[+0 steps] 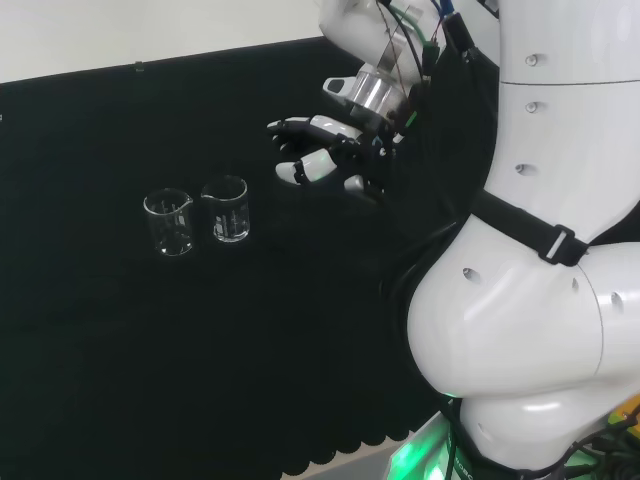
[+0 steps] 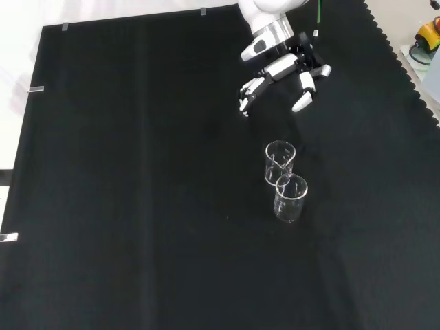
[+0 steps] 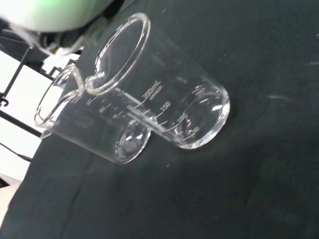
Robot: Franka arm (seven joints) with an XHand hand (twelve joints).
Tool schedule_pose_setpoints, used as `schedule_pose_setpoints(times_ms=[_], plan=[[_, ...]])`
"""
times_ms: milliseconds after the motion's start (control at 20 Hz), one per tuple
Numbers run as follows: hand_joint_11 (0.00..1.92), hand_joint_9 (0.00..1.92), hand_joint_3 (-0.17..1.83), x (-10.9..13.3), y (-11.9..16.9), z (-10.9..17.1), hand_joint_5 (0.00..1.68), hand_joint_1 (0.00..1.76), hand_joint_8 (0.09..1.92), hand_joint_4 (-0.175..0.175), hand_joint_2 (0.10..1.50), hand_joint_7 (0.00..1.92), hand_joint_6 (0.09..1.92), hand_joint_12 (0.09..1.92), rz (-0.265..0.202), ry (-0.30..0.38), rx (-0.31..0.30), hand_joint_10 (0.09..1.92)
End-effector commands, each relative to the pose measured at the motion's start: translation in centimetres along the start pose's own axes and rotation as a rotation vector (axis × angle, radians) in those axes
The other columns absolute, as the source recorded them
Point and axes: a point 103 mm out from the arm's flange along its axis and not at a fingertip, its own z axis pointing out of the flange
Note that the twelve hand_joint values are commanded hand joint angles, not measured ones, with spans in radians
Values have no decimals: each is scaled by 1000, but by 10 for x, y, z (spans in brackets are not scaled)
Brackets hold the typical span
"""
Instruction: Pick up the beaker on the right.
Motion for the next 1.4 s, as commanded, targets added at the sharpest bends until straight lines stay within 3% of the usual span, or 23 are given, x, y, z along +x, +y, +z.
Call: schedule_pose_setpoints(times_ms=[50,300,1400], plan=[[0,321,1144,2,9,17,255,870,620,-42,361,212,87,1208,-42,41,5,676],[0,291,1152,5,14,30,218,879,604,-35,342,180,87,1186,-78,63,11,664],[0,225,1117,1,23,77,179,890,579,-26,316,140,87,1065,-108,115,5,653]])
